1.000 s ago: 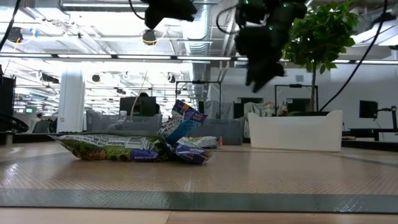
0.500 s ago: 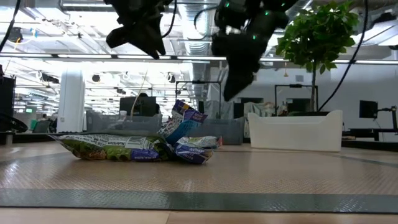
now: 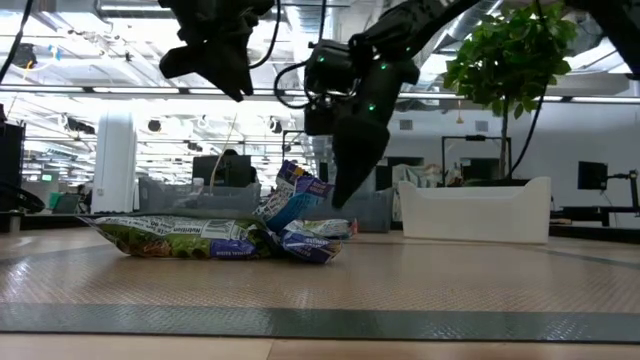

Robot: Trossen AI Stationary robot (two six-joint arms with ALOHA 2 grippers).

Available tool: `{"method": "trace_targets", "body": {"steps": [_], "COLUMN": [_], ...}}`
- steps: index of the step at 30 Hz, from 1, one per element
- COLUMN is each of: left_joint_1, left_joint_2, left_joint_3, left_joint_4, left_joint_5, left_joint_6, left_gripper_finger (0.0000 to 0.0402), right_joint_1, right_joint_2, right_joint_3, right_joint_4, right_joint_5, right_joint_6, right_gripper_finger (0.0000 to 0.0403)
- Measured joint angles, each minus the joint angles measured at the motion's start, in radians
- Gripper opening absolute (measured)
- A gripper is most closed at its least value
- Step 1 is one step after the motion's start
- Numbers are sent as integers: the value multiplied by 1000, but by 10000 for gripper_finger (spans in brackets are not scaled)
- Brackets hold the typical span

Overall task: Pick and place Granola Bars by type
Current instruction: Put the red granola bar into the white bin

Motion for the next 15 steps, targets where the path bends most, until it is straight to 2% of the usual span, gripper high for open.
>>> {"method": "trace_targets", "body": {"steps": [7, 15], "left_joint_1": [0, -1], "left_joint_2": [0, 0], "left_joint_3": [0, 0], "left_joint_4": [1, -7], "left_joint_5": [17, 19], "left_joint_6": [-20, -31], "left_gripper_finger": [86, 86], "right_joint_1": [6, 7], "right_joint_2": [87, 145], "right_joint_3": [80, 102], "right_joint_4": [3, -30], "right_joint_5": [-19, -25], "right_joint_6": [-38, -39], "right_gripper_finger": [176, 171]}}
